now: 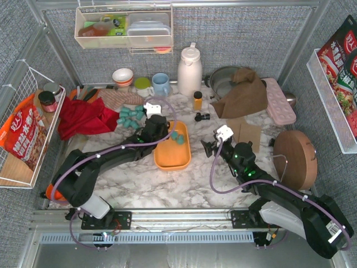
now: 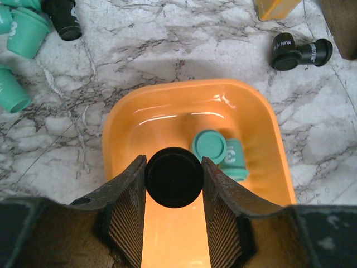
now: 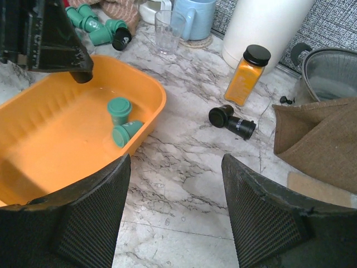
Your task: Mix the coffee capsules in the storage basket
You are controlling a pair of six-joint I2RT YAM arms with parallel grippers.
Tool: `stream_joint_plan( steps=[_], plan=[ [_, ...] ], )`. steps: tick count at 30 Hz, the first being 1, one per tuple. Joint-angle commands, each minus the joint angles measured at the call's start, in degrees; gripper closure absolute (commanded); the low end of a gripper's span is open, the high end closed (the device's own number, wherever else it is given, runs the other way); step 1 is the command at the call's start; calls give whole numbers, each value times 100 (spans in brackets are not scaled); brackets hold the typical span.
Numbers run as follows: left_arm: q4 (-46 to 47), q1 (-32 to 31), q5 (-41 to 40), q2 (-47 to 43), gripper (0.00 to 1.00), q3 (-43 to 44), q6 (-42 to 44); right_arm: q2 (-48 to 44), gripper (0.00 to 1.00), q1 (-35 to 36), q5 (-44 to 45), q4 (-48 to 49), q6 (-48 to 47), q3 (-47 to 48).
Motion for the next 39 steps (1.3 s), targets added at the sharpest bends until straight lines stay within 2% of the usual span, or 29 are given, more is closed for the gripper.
stream_joint_plan(
  steps=[1,5,11,17,23,26,30,35,39],
  plan=[
    [559,41,-118,431,60,223,159,27,30,2,26,111,31,68],
    [494,104,-404,998,60,502,191,42,29,-6,54,91,24,76],
    [684,183,-161,1448,56,689,135,53,29,-6,65,38,19,103],
    [724,183,120,1527,48,773,-29,165,29,-6,74,-43,26,156],
    [647,183,50,1404,41,719,-19,277,27,-6,280,-91,216,219],
    [633,182,12,1292,35,679,-1,309,25,-6,464,-310,380,336],
    [406,183,-42,821,35,657,75,417,25,-27,741,-640,766,604],
    [-107,183,-221,-432,34,436,382,887,27,-196,1172,-1691,1594,1360],
    [-802,181,-382,-1465,33,326,693,1543,36,-368,1389,-2129,2308,1904]
  ],
)
